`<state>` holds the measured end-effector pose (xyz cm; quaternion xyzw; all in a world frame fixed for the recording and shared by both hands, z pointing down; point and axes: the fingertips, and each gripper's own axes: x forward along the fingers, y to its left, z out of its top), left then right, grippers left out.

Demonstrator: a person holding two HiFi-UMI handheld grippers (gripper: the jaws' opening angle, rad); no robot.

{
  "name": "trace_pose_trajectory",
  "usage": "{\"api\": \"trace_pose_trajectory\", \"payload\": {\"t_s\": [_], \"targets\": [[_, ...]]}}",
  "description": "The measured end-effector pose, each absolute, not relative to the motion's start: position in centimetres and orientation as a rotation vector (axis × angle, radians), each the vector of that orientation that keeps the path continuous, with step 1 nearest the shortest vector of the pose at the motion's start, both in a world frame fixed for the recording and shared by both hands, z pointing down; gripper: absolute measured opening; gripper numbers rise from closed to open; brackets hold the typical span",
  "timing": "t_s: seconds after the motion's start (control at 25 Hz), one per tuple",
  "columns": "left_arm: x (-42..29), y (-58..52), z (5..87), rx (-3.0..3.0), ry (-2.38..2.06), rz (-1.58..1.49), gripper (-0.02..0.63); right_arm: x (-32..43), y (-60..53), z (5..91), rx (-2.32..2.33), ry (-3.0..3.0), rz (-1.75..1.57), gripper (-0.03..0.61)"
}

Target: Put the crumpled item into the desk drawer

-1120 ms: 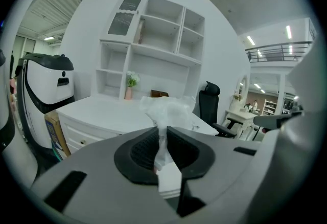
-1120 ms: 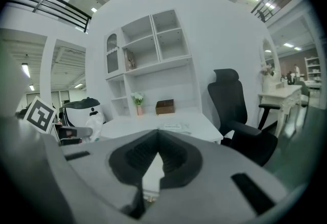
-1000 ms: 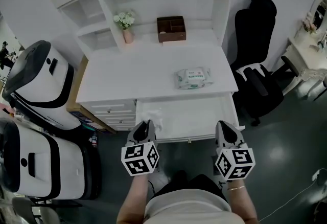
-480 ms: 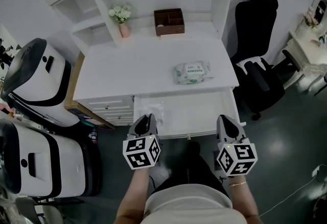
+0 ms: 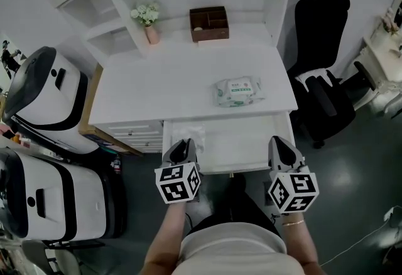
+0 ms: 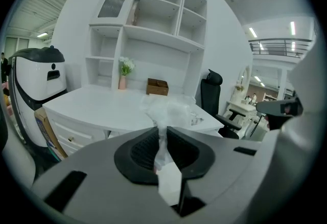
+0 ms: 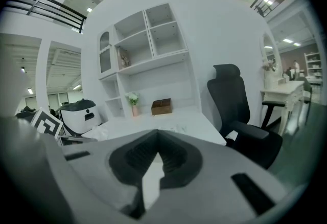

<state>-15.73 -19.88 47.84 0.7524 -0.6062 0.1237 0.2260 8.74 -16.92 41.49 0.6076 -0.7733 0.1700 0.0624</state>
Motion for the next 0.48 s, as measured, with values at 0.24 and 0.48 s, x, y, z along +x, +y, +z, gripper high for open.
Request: {"api": "trace_pose_trajectory", "payload": {"t_s": [0.24, 0.48], "targets": [[-14.6, -22.0, 49.9, 2.054, -1.634, 0.413, 0.04, 9.5, -19.3, 41.8, 1.833, -2.331, 0.527, 0.002], [-13.9, -23.5, 52.7, 2.014, -1.602, 0.501, 0.04, 10.4, -21.2, 42.5, 1.83, -2.31, 0.555, 0.002]]}}
